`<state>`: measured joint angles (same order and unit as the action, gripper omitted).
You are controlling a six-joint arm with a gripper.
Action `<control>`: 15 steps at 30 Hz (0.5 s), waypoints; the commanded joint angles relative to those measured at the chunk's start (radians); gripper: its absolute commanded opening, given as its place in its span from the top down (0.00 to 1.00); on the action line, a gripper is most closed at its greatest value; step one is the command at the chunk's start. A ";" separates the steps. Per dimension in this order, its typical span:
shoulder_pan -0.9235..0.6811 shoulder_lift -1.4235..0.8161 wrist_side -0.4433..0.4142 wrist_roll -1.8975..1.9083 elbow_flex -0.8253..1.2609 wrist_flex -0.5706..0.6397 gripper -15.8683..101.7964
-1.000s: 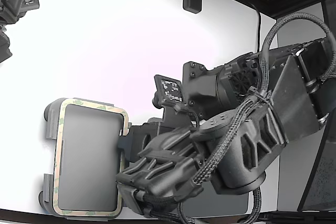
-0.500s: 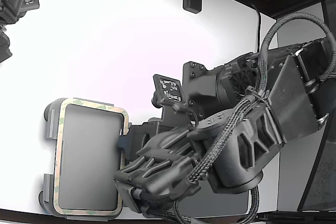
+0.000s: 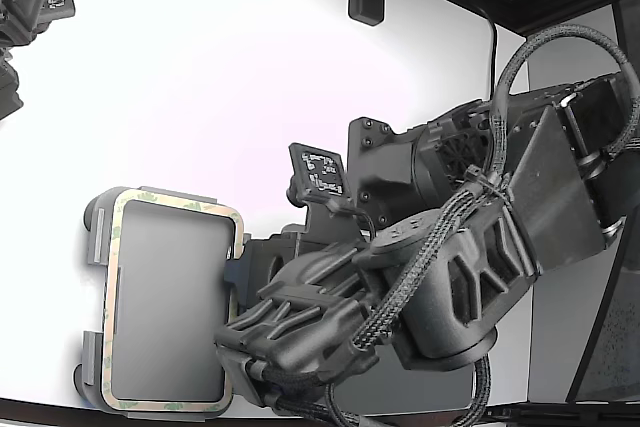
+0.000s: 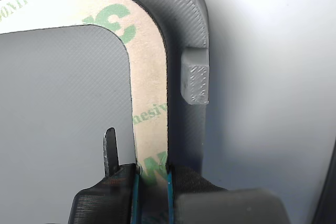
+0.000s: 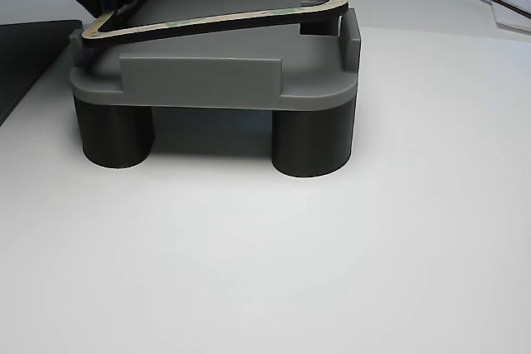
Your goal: Move top rectangular frame to the holder.
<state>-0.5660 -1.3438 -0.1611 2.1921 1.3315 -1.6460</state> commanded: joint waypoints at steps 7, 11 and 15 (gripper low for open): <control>0.015 -0.020 -0.020 -0.023 -0.041 -0.005 0.02; 0.015 -0.018 -0.038 -0.046 -0.060 0.000 0.02; 0.014 -0.025 -0.114 -0.195 -0.123 -0.006 0.02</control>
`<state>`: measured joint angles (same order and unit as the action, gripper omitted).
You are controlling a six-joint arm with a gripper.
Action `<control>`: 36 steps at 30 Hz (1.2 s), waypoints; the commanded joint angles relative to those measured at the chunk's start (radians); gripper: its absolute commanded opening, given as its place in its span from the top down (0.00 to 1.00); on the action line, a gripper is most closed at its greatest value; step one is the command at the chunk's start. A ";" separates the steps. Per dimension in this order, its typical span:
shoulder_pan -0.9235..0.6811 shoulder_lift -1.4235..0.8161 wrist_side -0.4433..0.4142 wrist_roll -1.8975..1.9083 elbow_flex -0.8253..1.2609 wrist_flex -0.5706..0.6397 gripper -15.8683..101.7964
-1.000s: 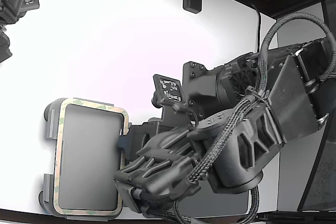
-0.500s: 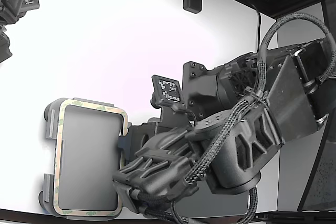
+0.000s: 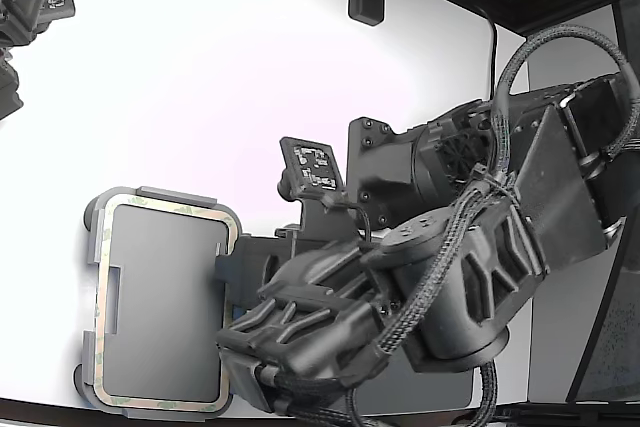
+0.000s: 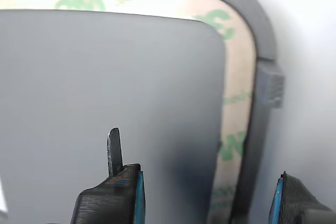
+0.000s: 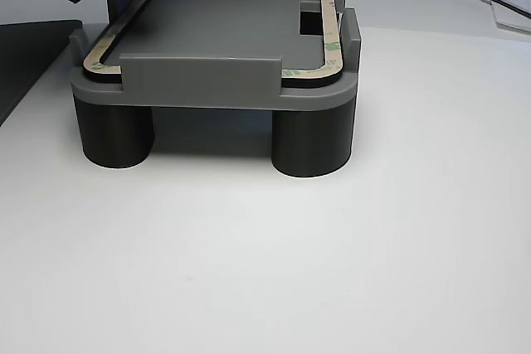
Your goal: Move top rectangular frame to the holder.
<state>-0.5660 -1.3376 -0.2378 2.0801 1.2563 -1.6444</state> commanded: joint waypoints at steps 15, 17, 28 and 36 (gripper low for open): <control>0.179 -0.561 -0.344 -1.295 0.236 0.198 0.02; 0.255 -0.692 -0.288 -1.468 0.387 0.311 0.02; 0.502 -1.276 -0.017 -1.916 1.098 0.690 0.02; 0.509 -1.459 0.025 -1.933 1.275 0.686 0.02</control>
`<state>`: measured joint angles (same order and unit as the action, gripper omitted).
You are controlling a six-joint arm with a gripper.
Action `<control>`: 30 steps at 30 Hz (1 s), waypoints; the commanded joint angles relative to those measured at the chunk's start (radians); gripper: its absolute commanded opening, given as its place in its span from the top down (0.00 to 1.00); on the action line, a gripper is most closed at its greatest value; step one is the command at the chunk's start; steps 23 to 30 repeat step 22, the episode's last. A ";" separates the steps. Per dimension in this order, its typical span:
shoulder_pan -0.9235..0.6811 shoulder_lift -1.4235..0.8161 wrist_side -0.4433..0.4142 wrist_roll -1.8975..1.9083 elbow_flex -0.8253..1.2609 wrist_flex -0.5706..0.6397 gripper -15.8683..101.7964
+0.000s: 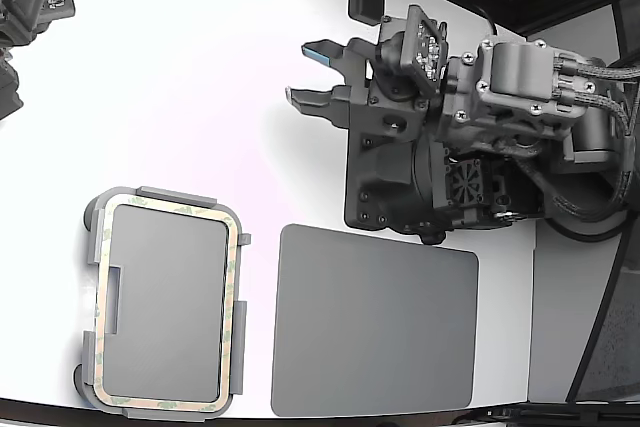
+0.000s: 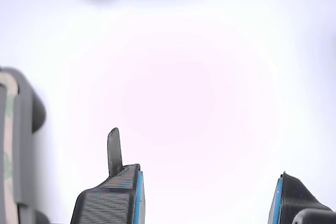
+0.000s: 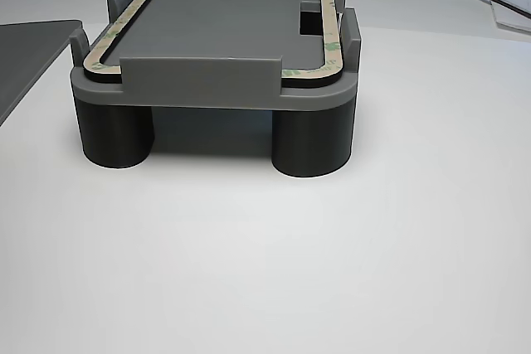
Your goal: Move top rectangular frame to the holder.
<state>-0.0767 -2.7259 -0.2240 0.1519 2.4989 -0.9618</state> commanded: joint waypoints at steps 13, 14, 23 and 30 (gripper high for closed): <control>0.025 -0.229 0.021 -0.005 0.138 -0.015 0.02; 0.025 -0.229 0.021 -0.005 0.138 -0.015 0.02; 0.025 -0.229 0.021 -0.005 0.138 -0.015 0.02; 0.025 -0.229 0.021 -0.005 0.138 -0.015 0.02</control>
